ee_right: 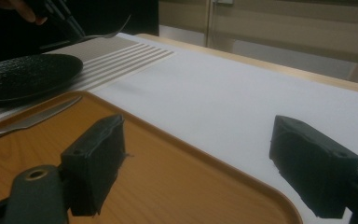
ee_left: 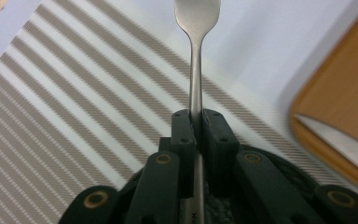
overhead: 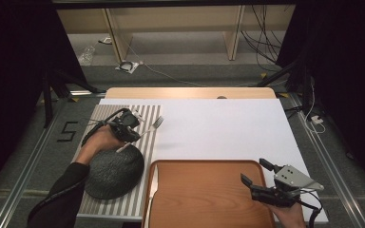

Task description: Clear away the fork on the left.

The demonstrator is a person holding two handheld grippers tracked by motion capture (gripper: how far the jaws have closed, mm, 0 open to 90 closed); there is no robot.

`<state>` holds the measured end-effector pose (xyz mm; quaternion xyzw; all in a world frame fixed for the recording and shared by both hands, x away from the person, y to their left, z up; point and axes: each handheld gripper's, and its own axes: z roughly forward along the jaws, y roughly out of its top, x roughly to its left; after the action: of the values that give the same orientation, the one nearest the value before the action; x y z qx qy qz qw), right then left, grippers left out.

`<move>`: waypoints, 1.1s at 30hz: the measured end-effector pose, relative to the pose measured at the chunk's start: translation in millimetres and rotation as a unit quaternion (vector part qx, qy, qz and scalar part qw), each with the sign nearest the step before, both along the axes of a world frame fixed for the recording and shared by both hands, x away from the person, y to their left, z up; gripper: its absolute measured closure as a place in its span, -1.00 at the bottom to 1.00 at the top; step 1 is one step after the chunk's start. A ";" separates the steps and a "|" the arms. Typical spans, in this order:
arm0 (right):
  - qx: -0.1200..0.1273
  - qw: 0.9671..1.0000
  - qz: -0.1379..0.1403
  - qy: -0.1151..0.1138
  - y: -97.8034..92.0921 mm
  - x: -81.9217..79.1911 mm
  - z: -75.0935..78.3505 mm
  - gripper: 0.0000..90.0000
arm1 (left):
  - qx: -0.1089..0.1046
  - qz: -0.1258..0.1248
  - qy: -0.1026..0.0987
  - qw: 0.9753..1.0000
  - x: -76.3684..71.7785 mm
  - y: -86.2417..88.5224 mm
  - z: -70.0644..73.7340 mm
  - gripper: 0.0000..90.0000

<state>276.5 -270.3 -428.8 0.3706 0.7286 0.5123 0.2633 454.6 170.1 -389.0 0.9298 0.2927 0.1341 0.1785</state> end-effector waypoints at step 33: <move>0.000 1.000 0.008 -0.005 3.2 -0.9 0.1 -0.57 | -0.056 -0.081 0.000 0.995 -96.9 -60.1 -5.0 0.86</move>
<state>275.6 -267.0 -428.7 0.3621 0.7300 0.5165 0.2632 357.7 110.0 -393.9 0.9389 0.2234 0.1026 0.2411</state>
